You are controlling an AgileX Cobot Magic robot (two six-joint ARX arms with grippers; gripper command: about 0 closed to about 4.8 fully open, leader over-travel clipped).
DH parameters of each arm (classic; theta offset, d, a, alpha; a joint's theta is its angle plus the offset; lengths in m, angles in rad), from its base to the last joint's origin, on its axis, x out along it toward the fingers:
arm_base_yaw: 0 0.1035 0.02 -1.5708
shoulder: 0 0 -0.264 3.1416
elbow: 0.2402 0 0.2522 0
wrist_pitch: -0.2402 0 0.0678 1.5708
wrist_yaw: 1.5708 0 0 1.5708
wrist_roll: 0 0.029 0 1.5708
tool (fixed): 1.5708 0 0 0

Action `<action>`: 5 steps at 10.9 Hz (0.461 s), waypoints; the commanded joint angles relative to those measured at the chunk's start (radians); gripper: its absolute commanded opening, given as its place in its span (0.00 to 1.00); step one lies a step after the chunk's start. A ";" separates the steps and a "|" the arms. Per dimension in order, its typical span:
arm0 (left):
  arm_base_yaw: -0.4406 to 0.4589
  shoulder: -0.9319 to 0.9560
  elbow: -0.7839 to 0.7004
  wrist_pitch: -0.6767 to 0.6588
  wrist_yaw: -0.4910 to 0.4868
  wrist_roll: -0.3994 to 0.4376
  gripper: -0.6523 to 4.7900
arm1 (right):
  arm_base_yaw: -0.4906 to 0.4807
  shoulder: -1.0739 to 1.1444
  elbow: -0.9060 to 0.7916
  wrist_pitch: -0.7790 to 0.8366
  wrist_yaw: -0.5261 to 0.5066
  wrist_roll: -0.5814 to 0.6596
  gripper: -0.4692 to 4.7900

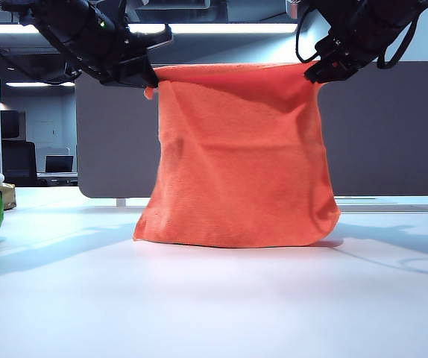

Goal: Pick up the cloth from the table and use it to cover the mirror.

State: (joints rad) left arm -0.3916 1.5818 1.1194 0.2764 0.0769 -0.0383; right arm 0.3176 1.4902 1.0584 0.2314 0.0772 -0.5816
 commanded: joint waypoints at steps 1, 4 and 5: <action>0.003 0.006 0.005 0.055 -0.014 0.005 0.11 | -0.002 0.005 0.007 0.052 0.010 0.001 0.09; 0.003 0.021 0.007 0.115 -0.033 0.006 0.11 | -0.015 0.012 0.023 0.087 0.018 0.001 0.09; 0.003 0.021 0.011 0.114 -0.037 0.006 0.11 | -0.017 0.013 0.024 0.088 0.018 0.001 0.09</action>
State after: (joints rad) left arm -0.3912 1.6062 1.1217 0.3695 0.0631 -0.0376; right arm 0.3069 1.5032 1.0760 0.2951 0.0784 -0.5816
